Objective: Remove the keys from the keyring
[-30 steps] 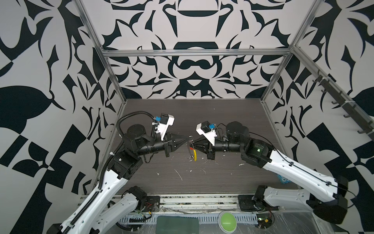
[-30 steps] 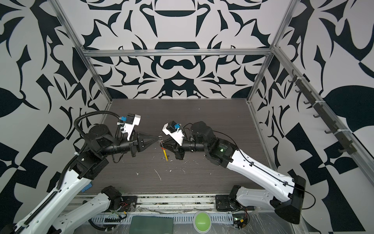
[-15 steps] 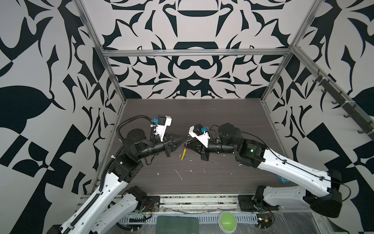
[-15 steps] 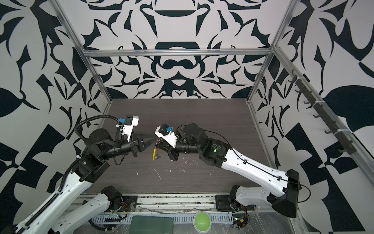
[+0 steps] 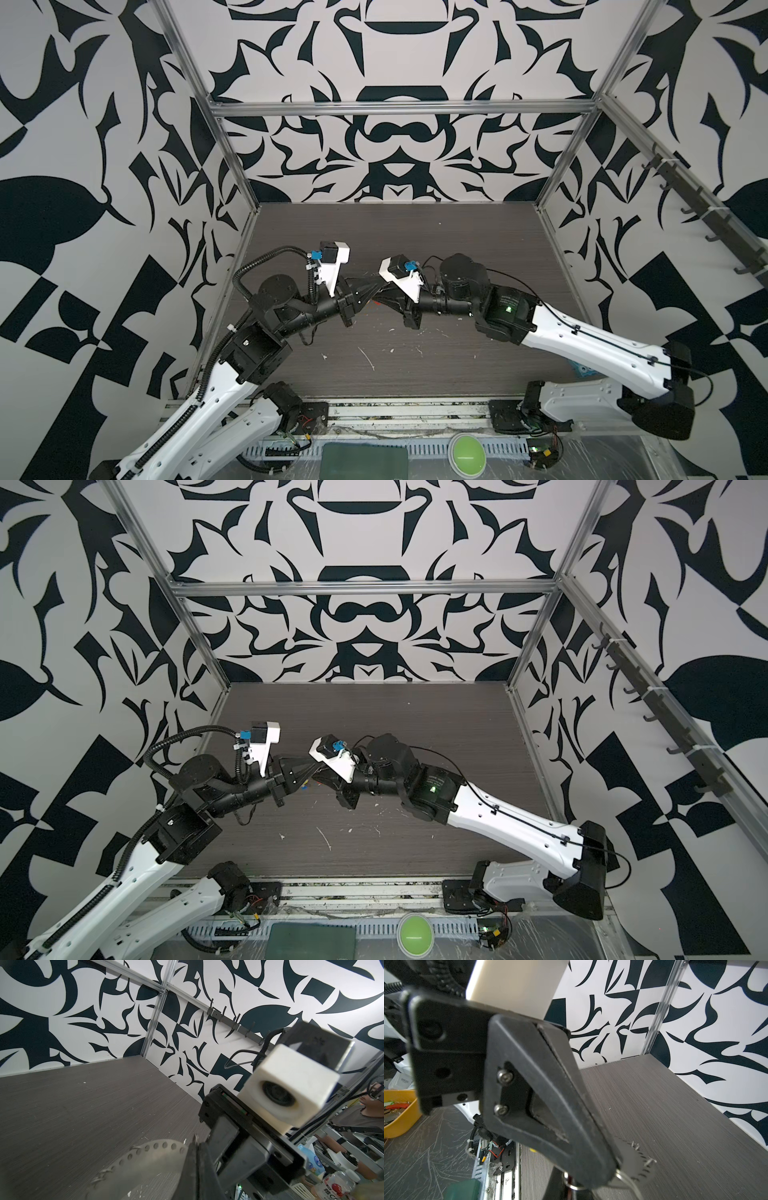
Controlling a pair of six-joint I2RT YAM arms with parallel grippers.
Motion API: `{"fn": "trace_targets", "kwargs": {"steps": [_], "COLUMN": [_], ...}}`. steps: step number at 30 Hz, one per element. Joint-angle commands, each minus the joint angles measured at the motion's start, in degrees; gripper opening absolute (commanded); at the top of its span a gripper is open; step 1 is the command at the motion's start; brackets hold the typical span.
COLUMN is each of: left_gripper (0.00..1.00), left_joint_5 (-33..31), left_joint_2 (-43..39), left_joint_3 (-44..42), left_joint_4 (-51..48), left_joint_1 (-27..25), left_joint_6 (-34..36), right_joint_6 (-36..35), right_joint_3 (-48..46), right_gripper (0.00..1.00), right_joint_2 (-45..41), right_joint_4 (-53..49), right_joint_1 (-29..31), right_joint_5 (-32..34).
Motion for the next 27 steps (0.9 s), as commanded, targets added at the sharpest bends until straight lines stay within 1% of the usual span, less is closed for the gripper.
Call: {"fn": "trace_targets", "kwargs": {"steps": [1, 5, 8, 17, 27], "left_gripper": [0.0, 0.0, 0.0, 0.0, 0.0], "left_joint_5": [-2.89, -4.12, -3.89, -1.56, -0.43], "left_joint_2": [-0.14, -0.83, -1.4, -3.37, -3.86], "left_joint_3": [-1.06, -1.52, -1.43, -0.21, 1.51], "left_joint_4": [1.35, 0.16, 0.22, -0.82, -2.43], "left_joint_1": [-0.64, -0.73, -0.74, -0.73, -0.73], "left_joint_6": [2.18, 2.75, 2.6, 2.32, 2.58], "right_joint_6": [-1.42, -1.26, -0.59, -0.16, -0.15], "right_joint_3": [3.27, 5.42, 5.59, 0.32, -3.34], "right_gripper": [0.0, 0.0, 0.0, 0.0, 0.0], "right_joint_2": [-0.31, 0.5, 0.91, -3.13, -6.59], "right_joint_4": [4.42, 2.31, 0.93, -2.49, -1.58], "right_joint_1": [1.74, 1.74, 1.8, 1.76, 1.72], "right_joint_5": [-2.55, -4.67, -4.77, -0.54, 1.71]}}
